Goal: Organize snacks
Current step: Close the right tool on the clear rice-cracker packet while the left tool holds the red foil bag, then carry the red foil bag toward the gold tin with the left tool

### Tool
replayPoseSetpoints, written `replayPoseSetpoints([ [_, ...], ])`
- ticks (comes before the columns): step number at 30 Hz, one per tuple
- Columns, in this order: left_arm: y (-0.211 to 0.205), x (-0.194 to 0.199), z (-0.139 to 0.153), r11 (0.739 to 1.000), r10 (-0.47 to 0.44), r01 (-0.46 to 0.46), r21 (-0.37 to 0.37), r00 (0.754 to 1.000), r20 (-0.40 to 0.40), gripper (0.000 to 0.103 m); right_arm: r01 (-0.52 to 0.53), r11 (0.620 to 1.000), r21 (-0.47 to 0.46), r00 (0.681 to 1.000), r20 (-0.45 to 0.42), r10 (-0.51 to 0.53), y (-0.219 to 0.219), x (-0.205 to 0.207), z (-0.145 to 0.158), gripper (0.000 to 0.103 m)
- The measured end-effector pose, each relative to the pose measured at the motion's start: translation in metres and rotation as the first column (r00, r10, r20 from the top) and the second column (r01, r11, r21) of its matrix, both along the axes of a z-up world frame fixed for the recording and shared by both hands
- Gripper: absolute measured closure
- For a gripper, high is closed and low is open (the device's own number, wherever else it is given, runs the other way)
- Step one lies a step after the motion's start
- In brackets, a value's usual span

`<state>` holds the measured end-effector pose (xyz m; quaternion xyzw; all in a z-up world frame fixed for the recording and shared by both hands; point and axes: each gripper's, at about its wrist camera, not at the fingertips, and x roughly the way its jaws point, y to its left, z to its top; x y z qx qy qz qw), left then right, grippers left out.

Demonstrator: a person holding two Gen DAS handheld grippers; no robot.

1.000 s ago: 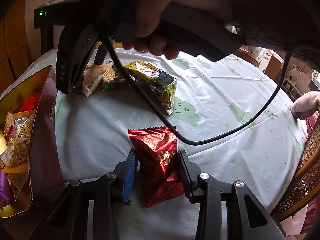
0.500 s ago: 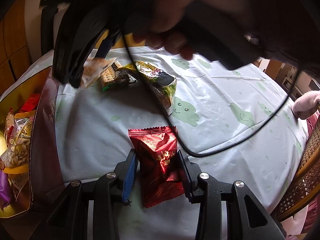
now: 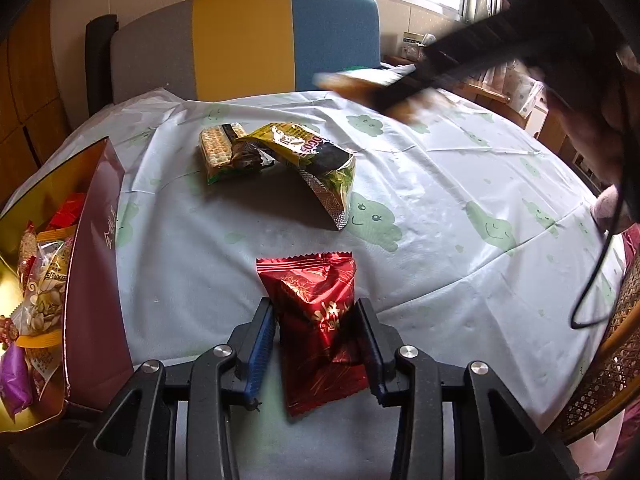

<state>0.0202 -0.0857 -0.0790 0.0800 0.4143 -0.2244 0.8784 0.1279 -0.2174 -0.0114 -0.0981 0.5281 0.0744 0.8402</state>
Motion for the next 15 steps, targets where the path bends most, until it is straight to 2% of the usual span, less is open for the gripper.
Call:
replayPoseSetpoints([
  [3, -0.004, -0.001, 0.001, 1.000, 0.006, -0.007, 0.020, 1.000, 0.004, 0.062, 0.111, 0.994, -0.005, 0.993, -0.044, -0.111, -0.030, -0.015, -0.020, 0.044],
  [6, -0.004, -0.001, 0.002, 1.000, 0.017, -0.017, 0.025, 1.000, -0.004, 0.062, 0.153, 0.988, -0.020, 0.983, -0.096, -0.155, -0.043, -0.023, -0.040, 0.044],
  [8, -0.005, -0.002, 0.003, 0.999, 0.018, -0.018, 0.039, 1.000, -0.003, 0.062, 0.144, 0.988, -0.062, 0.983, -0.110, -0.150, -0.040, -0.022, -0.047, 0.044],
  [11, -0.007, -0.004, 0.005, 0.999, 0.023, -0.023, 0.047, 1.000, -0.005, 0.064, 0.120, 0.991, -0.056, 0.984, -0.128, -0.127, -0.035, -0.019, -0.054, 0.044],
  [15, -0.006, -0.006, 0.008, 0.999, 0.019, -0.019, 0.050, 1.000, -0.005, 0.065, 0.092, 0.991, -0.094, 0.985, -0.137, -0.105, -0.032, -0.017, -0.058, 0.044],
])
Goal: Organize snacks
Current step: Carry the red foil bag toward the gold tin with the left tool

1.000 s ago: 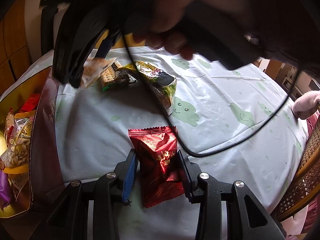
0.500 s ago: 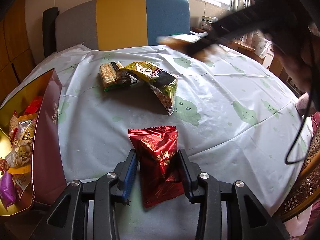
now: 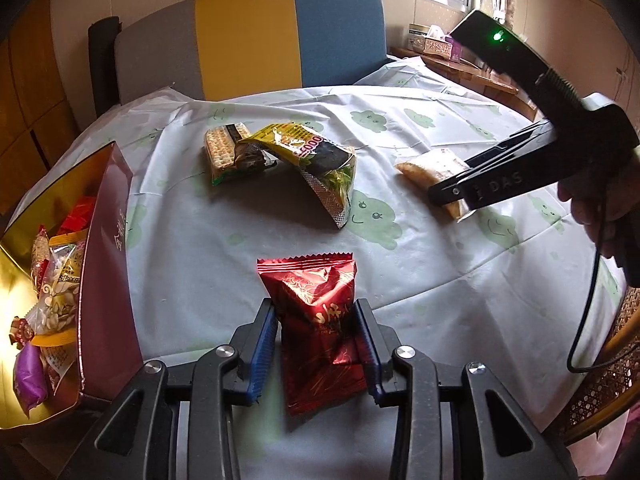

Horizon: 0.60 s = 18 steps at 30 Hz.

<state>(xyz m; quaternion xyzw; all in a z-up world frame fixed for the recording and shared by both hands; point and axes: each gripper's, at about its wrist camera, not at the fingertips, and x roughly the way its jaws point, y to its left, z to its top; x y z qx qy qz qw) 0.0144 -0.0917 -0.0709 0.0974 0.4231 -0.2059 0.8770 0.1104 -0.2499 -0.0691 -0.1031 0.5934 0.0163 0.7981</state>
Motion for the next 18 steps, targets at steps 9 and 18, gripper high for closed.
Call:
replayPoseSetpoints([
  [9, 0.007, -0.008, 0.021, 1.000, 0.001, 0.000, -0.026, 0.999, 0.047, 0.065, -0.001, 1.000, -0.003, 1.000, -0.007, 0.001, 0.001, 0.000, -0.001, 0.044],
  [18, 0.019, -0.011, 0.049, 0.997, 0.034, -0.029, -0.068, 0.996, 0.085, 0.065, -0.014, 1.000, -0.017, 1.000, -0.006, 0.014, 0.002, 0.000, -0.002, 0.044],
])
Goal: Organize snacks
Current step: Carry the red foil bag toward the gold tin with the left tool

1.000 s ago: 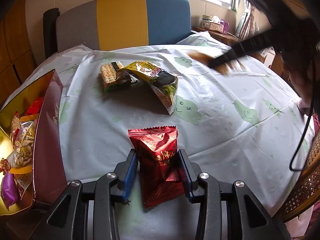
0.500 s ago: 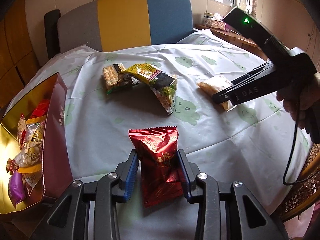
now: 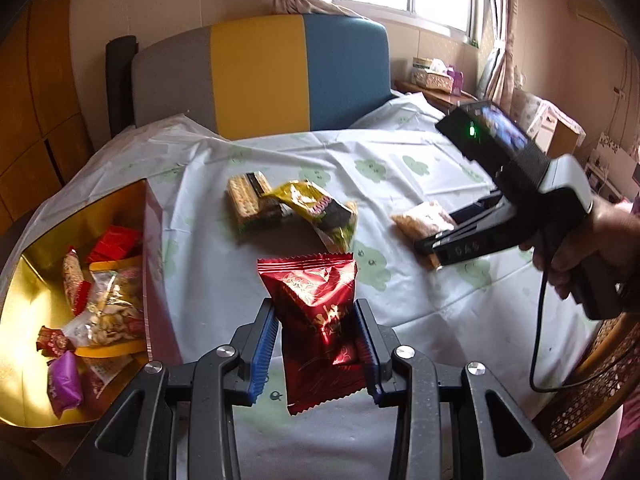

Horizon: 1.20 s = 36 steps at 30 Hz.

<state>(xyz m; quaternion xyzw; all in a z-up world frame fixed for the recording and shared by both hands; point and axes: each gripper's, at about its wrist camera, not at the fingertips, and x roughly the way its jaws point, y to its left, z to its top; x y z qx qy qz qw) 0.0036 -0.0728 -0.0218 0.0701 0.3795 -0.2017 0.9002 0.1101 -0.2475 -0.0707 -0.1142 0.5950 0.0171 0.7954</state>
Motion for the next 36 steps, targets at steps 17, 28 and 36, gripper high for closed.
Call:
replayPoseSetpoints([
  [17, 0.020, -0.005, 0.016, 0.998, 0.031, -0.032, -0.060, 0.999, -0.017, 0.065, -0.024, 1.000, -0.020, 1.000, 0.002, 0.024, 0.002, 0.000, -0.003, 0.044],
  [28, 0.027, -0.005, 0.024, 0.996, 0.054, -0.054, -0.065, 0.999, -0.007, 0.065, -0.042, 0.999, -0.034, 0.999, 0.008, 0.042, 0.006, -0.002, -0.003, 0.044],
  [36, 0.051, 0.002, 0.030, 0.990, 0.115, -0.116, -0.081, 0.993, -0.009, 0.065, -0.048, 0.998, -0.035, 0.999, 0.011, 0.048, 0.005, -0.002, -0.003, 0.044],
])
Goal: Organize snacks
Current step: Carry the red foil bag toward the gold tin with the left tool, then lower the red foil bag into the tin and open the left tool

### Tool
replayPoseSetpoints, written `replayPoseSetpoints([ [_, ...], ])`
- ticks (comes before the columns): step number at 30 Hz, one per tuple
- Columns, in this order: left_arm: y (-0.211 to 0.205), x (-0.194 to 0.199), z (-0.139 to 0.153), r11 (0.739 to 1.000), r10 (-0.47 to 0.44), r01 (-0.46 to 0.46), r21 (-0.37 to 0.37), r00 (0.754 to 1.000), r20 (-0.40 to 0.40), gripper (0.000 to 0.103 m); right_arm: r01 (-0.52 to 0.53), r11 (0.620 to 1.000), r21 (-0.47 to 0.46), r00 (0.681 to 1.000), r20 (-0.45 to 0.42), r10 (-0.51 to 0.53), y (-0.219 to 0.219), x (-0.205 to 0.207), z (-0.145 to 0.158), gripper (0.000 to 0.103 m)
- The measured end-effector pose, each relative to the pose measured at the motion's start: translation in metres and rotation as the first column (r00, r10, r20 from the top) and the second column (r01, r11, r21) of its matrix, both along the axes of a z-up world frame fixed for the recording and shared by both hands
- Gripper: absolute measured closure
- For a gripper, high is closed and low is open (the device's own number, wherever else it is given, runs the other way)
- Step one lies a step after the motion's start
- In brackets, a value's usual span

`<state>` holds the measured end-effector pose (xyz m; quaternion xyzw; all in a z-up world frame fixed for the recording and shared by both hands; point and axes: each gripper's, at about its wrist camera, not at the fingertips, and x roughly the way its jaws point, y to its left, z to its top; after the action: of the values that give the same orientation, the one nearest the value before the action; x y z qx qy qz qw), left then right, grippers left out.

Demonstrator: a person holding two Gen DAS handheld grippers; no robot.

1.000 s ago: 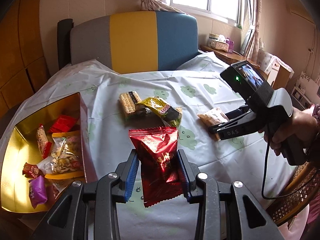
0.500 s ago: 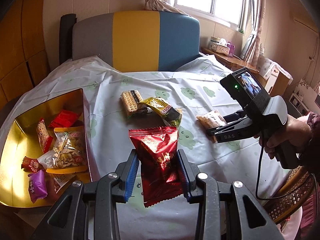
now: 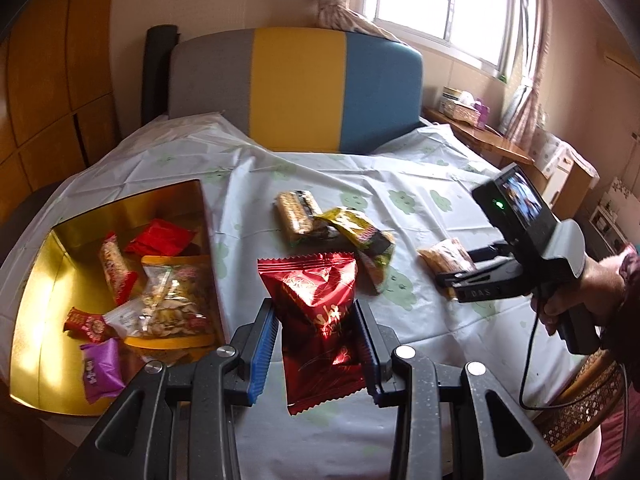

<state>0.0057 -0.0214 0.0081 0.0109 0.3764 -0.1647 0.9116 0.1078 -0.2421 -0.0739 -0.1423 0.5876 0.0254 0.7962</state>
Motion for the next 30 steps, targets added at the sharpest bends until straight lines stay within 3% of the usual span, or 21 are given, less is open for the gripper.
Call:
replayPoseSetpoints([
  [8, 0.029, 0.008, -0.006, 0.997, 0.082, -0.082, -0.013, 0.996, -0.033, 0.065, -0.006, 1.000, -0.006, 1.000, 0.002, 0.006, -0.001, 0.000, 0.001, 0.044],
  [14, 0.072, 0.018, -0.001, 0.980, 0.185, -0.188, -0.065, 0.981, -0.054, 0.065, -0.015, 1.000, -0.012, 1.000, 0.005, 0.016, 0.001, -0.001, 0.001, 0.044],
  [18, 0.122, 0.026, -0.001, 0.941, 0.306, -0.316, -0.123, 0.947, -0.097, 0.065, -0.019, 1.000, -0.015, 1.000, 0.006, 0.019, 0.001, -0.001, 0.001, 0.044],
  [23, 0.189, 0.025, -0.007, 0.861, 0.454, -0.477, -0.179, 0.877, -0.155, 0.065, -0.022, 1.000, -0.020, 1.000, 0.008, 0.022, 0.001, -0.001, 0.001, 0.044],
  [28, 0.233, 0.019, -0.014, 0.785, 0.532, -0.572, -0.237, 0.819, -0.216, 0.065, -0.023, 1.000, -0.022, 1.000, 0.009, 0.023, 0.001, -0.002, 0.001, 0.044],
  [30, 0.238, 0.018, -0.017, 0.771, 0.539, -0.585, -0.251, 0.810, -0.232, 0.065, -0.024, 0.999, -0.022, 1.000, 0.010, 0.024, 0.001, -0.002, 0.001, 0.044],
])
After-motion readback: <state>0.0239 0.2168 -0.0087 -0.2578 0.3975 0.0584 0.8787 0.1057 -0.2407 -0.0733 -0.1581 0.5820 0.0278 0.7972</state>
